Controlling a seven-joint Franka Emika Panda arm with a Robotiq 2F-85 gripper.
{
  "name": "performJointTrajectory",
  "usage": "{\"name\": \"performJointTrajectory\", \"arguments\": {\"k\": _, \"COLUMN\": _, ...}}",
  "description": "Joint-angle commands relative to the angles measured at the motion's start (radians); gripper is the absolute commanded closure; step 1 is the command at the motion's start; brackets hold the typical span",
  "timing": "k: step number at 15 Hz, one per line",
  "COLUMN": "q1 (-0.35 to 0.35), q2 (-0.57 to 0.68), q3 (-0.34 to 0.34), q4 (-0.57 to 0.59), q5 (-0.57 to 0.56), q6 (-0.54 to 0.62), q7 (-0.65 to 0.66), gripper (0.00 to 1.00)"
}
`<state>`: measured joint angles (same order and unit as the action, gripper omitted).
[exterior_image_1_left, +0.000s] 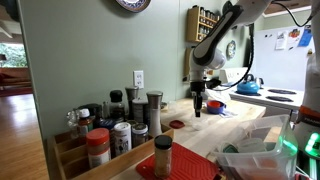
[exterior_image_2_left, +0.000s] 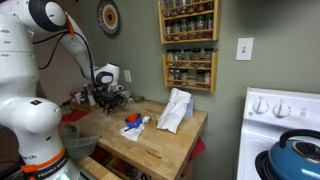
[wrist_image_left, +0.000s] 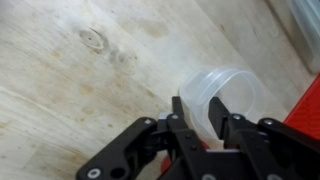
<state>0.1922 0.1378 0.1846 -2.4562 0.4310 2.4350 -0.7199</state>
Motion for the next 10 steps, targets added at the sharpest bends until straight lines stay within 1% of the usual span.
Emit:
{"name": "performJointTrajectory", "arguments": {"k": 1, "q1": -0.018, "q2": -0.006, "q3": 0.008, "q4": 0.000, "q5": -0.080, "q6": 0.019, "q7": 0.076, "gripper": 0.95}}
{"name": "performJointTrajectory", "arguments": {"k": 2, "q1": -0.019, "q2": -0.011, "q3": 0.002, "q4": 0.007, "q5": -0.116, "q6": 0.015, "q7": 0.112, "gripper": 1.00}}
{"name": "performJointTrajectory", "arguments": {"k": 4, "q1": -0.022, "q2": -0.016, "q3": -0.006, "q4": 0.026, "q5": -0.179, "q6": 0.008, "q7": 0.196, "gripper": 1.00}}
{"name": "performJointTrajectory", "arguments": {"k": 5, "q1": -0.022, "q2": -0.017, "q3": -0.010, "q4": 0.036, "q5": -0.221, "q6": 0.005, "q7": 0.248, "gripper": 0.97}}
{"name": "performJointTrajectory", "arguments": {"k": 7, "q1": -0.024, "q2": -0.025, "q3": -0.018, "q4": 0.062, "q5": -0.305, "q6": -0.010, "q7": 0.338, "gripper": 0.97}}
{"name": "performJointTrajectory", "arguments": {"k": 9, "q1": -0.010, "q2": -0.032, "q3": -0.039, "q4": 0.085, "q5": -0.478, "q6": -0.023, "q7": 0.491, "gripper": 0.97}}
{"name": "performJointTrajectory", "arguments": {"k": 10, "q1": 0.021, "q2": -0.036, "q3": -0.072, "q4": 0.096, "q5": -0.559, "q6": -0.035, "q7": 0.559, "gripper": 0.97}}
